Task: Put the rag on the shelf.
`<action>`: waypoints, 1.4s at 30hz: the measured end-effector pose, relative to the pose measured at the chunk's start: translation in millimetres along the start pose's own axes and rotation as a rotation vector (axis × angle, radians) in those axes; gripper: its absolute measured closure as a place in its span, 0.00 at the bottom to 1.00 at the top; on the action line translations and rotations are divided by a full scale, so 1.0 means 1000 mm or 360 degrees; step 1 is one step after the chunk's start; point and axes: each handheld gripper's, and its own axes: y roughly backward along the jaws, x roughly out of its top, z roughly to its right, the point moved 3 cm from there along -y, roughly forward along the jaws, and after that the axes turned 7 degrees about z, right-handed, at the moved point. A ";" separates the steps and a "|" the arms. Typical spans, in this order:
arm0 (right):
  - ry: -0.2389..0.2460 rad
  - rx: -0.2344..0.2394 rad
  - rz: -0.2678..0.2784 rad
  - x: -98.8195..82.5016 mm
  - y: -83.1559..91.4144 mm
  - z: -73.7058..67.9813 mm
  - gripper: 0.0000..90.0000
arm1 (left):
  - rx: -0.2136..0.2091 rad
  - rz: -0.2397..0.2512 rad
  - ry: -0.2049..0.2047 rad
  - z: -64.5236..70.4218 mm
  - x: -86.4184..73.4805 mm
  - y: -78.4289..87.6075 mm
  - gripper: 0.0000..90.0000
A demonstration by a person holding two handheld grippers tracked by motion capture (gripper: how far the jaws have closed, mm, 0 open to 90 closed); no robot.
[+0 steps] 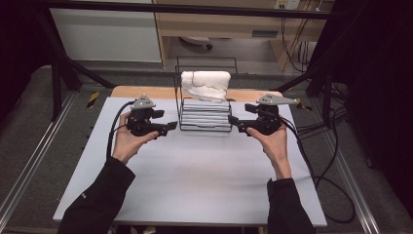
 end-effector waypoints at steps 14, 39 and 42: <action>-0.0051 0.0016 -0.0120 -0.056 0.008 0.005 0.07 | 0.0069 -0.0071 0.0028 -0.005 -0.065 0.030 0.09; -0.0092 0.0037 -0.0316 -0.153 0.046 0.016 0.03 | 0.0076 -0.0120 0.0074 -0.018 -0.148 0.071 0.09; -0.0131 0.0039 -0.0348 -0.162 0.052 0.018 0.03 | 0.0077 -0.0117 0.0082 -0.019 -0.152 0.074 0.09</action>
